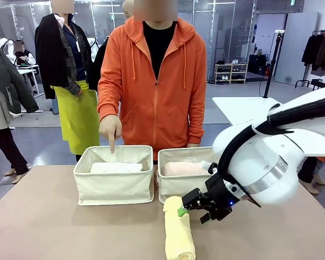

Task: Divide the towels into two baskets.
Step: Pick up one hotel-folded towel from the bottom of the table and place it in the Fabric basket indicated by the person.

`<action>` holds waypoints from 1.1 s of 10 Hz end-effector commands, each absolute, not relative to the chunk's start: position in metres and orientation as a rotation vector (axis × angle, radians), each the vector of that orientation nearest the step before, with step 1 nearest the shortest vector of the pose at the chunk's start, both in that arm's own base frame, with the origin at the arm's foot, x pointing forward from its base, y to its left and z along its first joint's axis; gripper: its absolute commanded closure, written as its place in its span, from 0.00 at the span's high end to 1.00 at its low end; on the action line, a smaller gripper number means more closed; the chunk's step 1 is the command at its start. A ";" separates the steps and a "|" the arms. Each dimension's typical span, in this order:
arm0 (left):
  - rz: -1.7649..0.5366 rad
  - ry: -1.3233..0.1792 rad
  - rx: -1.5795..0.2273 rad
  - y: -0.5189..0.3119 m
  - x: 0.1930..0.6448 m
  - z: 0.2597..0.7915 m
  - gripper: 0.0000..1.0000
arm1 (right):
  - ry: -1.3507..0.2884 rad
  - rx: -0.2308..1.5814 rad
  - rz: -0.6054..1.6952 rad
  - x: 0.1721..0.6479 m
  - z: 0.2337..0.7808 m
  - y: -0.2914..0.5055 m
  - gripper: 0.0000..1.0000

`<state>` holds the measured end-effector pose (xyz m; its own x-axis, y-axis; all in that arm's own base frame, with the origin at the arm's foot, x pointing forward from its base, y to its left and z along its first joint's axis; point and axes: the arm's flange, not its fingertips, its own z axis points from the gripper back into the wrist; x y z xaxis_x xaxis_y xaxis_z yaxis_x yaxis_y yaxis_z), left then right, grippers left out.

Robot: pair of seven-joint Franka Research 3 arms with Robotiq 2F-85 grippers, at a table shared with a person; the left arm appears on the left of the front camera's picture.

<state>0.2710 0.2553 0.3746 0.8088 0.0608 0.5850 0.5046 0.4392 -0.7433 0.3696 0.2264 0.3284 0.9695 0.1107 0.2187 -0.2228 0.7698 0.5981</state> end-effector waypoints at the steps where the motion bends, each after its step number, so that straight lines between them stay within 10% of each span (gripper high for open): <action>1: -0.298 -0.586 -1.095 0.256 0.266 0.378 1.00 | -0.163 0.652 0.159 0.374 0.321 0.248 1.00; 7: -0.298 -0.586 -1.095 0.256 0.266 0.378 1.00 | -0.094 0.649 0.252 0.378 0.302 0.279 1.00; 11: -0.298 -0.586 -1.095 0.256 0.266 0.378 1.00 | -0.090 0.626 0.285 0.376 0.298 0.285 0.67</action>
<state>0.2711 0.2553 0.3746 0.8088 0.0606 0.5849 0.5046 0.4392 -0.7433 0.3772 0.2733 0.2992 0.9566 0.2312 0.1771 -0.2913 0.7623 0.5779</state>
